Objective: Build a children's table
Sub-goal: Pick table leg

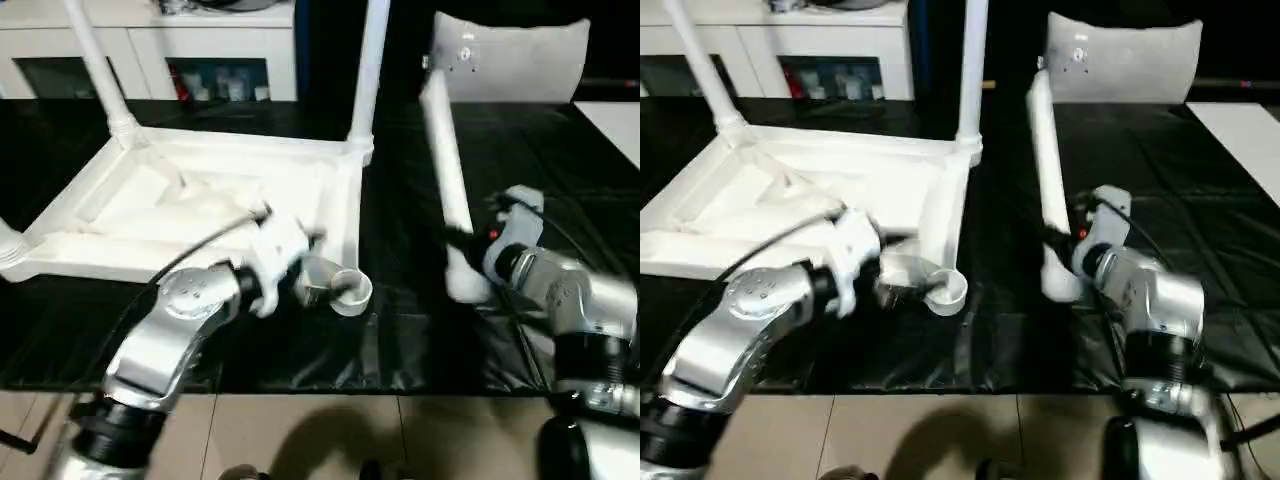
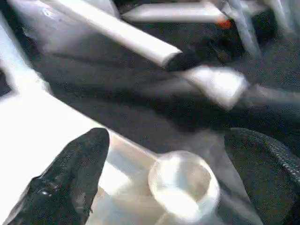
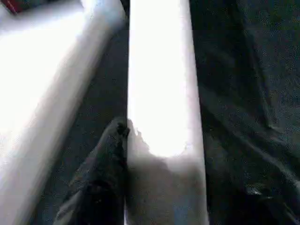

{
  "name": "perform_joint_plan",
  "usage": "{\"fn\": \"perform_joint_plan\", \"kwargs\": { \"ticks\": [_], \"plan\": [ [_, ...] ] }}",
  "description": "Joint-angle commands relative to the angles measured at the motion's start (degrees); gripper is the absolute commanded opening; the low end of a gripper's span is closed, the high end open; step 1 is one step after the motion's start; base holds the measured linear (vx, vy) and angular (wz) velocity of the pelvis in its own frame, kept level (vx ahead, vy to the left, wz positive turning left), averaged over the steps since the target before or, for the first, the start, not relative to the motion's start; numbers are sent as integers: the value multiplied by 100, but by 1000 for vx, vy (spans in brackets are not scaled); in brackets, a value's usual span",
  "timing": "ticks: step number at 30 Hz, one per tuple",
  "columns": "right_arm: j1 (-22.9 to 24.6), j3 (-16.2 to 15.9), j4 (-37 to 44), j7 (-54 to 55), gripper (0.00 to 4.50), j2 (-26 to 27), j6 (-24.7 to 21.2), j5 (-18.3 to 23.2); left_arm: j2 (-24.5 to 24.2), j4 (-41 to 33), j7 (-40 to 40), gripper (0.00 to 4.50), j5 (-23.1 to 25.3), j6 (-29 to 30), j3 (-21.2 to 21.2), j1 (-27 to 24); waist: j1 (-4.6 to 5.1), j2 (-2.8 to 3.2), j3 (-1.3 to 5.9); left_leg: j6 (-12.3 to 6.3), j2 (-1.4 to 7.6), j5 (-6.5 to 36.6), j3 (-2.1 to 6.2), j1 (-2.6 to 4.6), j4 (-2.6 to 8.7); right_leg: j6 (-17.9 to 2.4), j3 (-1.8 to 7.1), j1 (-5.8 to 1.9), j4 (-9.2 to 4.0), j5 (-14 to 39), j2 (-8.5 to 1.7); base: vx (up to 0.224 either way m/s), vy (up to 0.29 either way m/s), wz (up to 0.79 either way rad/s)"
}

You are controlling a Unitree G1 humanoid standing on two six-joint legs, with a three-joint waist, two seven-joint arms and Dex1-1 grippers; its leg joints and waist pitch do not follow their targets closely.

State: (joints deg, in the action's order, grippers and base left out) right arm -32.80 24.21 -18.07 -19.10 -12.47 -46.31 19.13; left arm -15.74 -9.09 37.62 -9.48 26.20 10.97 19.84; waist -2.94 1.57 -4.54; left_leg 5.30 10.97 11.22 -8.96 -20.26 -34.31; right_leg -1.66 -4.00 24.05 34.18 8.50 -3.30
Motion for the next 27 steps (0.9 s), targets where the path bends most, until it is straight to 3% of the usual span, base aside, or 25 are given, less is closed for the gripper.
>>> {"fn": "perform_joint_plan", "kwargs": {
  "ticks": [1, 2, 3, 4, 5, 6, 7, 8, 9, 10, 12, 13, 17, 18, 19, 23, 24, 27],
  "plan": [
    [-66, 370, 746, -17, 184, 120, 21, 497, 135, 41, -307, 450, -211, 279, -269, 357, -47, -33, 417, -297, 48, 859, -32, -17, 358, -662, 190, -353, -493, 2221, -306, 0, 0, 0],
    [-66, 370, 746, -17, 184, 120, 21, 497, 135, 41, -307, 450, -211, 279, -269, 357, -60, -28, 409, -327, 49, 794, -26, -28, 369, -668, 187, -352, -490, 2158, -302, 0, 0, 0],
    [-99, 540, 827, -214, 184, 208, -193, 845, 253, 204, -526, 450, -121, 132, -312, 469, -57, 10, 375, -338, 45, 832, -18, -37, 378, -661, 179, -345, -500, 2206, -300, 0, 0, 0],
    [-28, 689, 1049, -780, 184, 335, -282, 1444, 464, 515, -860, 450, -92, 674, -423, 791, -35, -9, 390, -371, 27, 928, -46, -11, 356, -599, 177, -350, -530, 2304, -276, 0, 0, 0],
    [24, 766, 1158, -1006, 184, 404, -293, 1767, 640, 690, -953, 450, -237, 752, -551, 951, -57, -58, 399, -444, 4, 877, -50, -30, 345, -533, 166, -370, -548, 2382, -285, 0, 0, 0],
    [58, 778, 1209, -1104, 184, 428, -274, 1886, 705, 754, -977, 450, -306, 742, -606, 1013, -83, -35, 400, -481, 2, 827, -42, -34, 350, -510, 161, -368, -559, 2436, -303, 0, 0, 0],
    [198, 764, 1414, -1382, 184, 509, -196, 2239, 926, 890, -978, 450, -589, 617, -798, 1170, -89, -106, 411, -542, 5, 700, -50, -66, 351, -492, 154, -390, -584, 2467, -316, 0, 0, 0],
    [230, 753, 1458, -1430, 184, 525, -178, 2301, 966, 905, -971, 450, -645, 587, -834, 1194, -131, -62, 431, -540, 24, 643, -31, -55, 349, -508, 159, -388, -555, 2385, -340, 0, 0, 0],
    [301, 716, 1556, -1556, 184, 551, -157, 2430, 1077, 923, -989, 450, -810, 576, -945, 1252, -111, -58, 440, -558, 54, 511, -12, -86, 360, -596, 161, -389, -527, 2175, -342, 0, 0, 0],
    [433, 614, 1770, -1835, 184, 584, -233, 2643, 1388, 919, -1166, 450, -1301, 782, -1287, 1404, -124, -83, 465, -569, 68, 437, -25, -75, 342, -695, 173, -387, -501, 1947, -344, 0, 0, 0],
    [490, 562, 1889, -1977, 184, 603, -312, 2749, 1533, 920, -1263, 450, -1546, 916, -1448, 1496, -142, -93, 467, -592, 61, 376, -41, -92, 327, -870, 175, -401, -469, 1744, -349, 0, 0, 0],
    [583, 497, 2108, -2155, 184, 651, -494, 2974, 1688, 890, -1292, 450, -1869, 1117, -1586, 1627, -160, -121, 475, -615, 60, 347, -34, -106, 328, -861, 170, -414, -467, 1759, -349, 0, 0, 0],
    [685, 307, 2238, -2302, 184, 688, -567, 3073, 1950, 804, -1243, 450, -2264, 1431, -1804, 1747, -211, -127, 437, -610, 51, 365, -53, -94, 331, -667, 169, -374, -530, 2229, -360, 0, 0, 0],
    [717, 203, 2269, -2345, 184, 658, -563, 3091, 2045, 777, -1282, 450, -2432, 1474, -1880, 1782, -222, -177, 435, -606, 54, 374, -54, -94, 337, -620, 169, -371, -548, 2314, -362, 0, 0, 0],
    [742, 129, 2303, -2397, 184, 643, -577, 3137, 2131, 747, -1329, 450, -2599, 1546, -1950, 1807, -251, -170, 429, -574, 54, 378, -52, -98, 341, -558, 172, -367, -558, 2427, -369, 0, 0, 0],
    [840, -86, 2378, -2573, 184, 565, -566, 3227, 2180, 623, -1388, 450, -2884, 1785, -1947, 1801, -277, -185, 460, -502, 85, 387, -24, -94, 363, -385, 163, -369, -549, 2435, -375, 0, 0, 0],
    [860, -125, 2408, -2635, 184, 547, -605, 3259, 2210, 589, -1402, 450, -2980, 1840, -1962, 1804, -281, -208, 472, -506, 86, 363, -27, -95, 357, -382, 163, -374, -550, 2387, -375, 0, 0, 0],
    [908, -220, 2430, -2762, 184, 534, -636, 3306, 2297, 537, -1368, 450, -3220, 1933, -2053, 1819, -288, -175, 463, -525, 86, 282, -27, -111, 354, -475, 171, -371, -528, 2179, -380, 0, 0, 0]
  ]
}}
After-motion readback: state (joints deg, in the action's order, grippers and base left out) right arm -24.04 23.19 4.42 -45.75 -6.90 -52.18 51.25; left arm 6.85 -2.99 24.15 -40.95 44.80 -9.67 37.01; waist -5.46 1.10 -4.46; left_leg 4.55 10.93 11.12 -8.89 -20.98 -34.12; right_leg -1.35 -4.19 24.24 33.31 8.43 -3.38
